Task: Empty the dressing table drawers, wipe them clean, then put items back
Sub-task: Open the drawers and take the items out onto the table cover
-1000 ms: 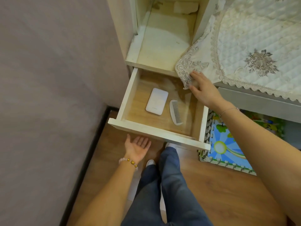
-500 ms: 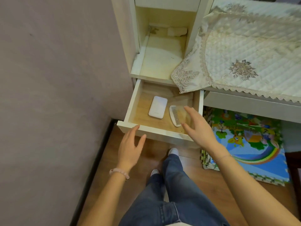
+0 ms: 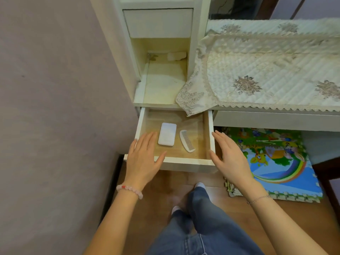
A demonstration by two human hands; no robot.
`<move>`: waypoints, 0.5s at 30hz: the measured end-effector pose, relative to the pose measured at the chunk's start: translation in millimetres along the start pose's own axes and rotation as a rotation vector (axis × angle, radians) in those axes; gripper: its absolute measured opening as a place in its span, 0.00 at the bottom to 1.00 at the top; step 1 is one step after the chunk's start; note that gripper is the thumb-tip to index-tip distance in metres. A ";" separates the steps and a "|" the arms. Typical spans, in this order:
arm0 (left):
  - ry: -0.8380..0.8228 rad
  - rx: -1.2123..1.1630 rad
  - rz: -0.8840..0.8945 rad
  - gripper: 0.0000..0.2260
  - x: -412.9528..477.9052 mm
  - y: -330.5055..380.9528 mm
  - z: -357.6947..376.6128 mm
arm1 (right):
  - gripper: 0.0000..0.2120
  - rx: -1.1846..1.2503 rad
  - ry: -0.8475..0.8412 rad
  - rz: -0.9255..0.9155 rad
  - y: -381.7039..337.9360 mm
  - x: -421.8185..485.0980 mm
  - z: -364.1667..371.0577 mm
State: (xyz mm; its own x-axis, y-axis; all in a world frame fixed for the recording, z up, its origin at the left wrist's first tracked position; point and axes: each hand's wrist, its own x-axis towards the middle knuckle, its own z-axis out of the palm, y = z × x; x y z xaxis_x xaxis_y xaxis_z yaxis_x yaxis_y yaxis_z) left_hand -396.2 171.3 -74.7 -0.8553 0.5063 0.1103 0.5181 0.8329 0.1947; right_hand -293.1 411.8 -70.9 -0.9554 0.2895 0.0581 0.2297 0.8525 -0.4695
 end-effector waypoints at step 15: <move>-0.110 0.020 0.346 0.29 121.0 136.1 25.6 | 0.26 -0.019 0.132 0.264 114.9 4.6 -53.1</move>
State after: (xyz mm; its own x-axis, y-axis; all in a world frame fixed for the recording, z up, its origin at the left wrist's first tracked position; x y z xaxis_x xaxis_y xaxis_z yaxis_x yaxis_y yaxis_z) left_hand -429.0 351.6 -59.9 -0.6238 0.7792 0.0606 0.7779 0.6115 0.1449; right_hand -261.3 534.2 -77.8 -0.8300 0.5553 0.0512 0.4715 0.7478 -0.4675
